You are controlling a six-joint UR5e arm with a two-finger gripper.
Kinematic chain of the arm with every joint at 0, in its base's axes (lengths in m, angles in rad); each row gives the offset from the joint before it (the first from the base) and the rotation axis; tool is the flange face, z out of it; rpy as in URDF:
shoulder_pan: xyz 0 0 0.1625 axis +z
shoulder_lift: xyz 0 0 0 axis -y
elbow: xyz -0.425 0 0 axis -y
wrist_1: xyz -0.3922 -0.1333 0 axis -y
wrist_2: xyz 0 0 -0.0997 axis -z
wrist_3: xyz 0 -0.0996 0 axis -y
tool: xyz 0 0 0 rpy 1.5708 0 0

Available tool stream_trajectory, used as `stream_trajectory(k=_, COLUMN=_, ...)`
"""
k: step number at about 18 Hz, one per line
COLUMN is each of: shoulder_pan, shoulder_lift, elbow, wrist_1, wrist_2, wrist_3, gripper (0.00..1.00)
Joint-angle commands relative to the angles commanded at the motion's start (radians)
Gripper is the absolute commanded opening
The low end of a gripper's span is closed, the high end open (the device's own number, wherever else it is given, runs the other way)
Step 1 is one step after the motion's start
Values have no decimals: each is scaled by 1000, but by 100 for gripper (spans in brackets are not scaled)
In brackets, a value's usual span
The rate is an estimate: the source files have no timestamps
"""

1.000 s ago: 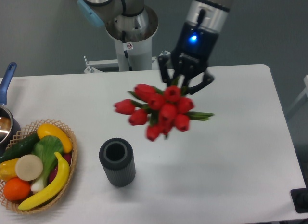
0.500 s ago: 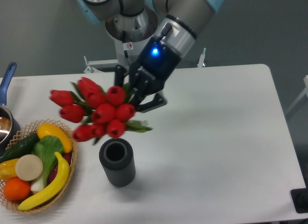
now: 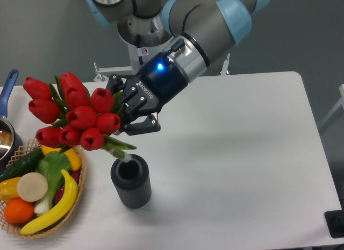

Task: Insert the flowers into the vase
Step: 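Carry the tulip bunch over the dark grey vase, tilting stems down, then lower the tulip stems into the vase opening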

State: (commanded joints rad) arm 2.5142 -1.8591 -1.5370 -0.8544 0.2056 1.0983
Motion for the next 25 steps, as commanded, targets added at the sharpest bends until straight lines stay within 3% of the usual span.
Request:
stream_trajectory(k=9, shoulder_pan=21, shoulder_lift=-15, elbow=-26, wrist_1=0, wrist_2=-3, wrist_3=2, gripper=20)
stream_trajectory(k=18, shoulder_pan=37, shoulder_lift=-9, elbow=-112, wrist_1=2, wrist_2=-3, wrist_3=44, gripper=20)
stream_trajectory(k=25, shoulder_pan=35, shoulder_lift=-20, elbow=-117, wrist_1=0, wrist_2=-2, wrist_3=69, gripper=20)
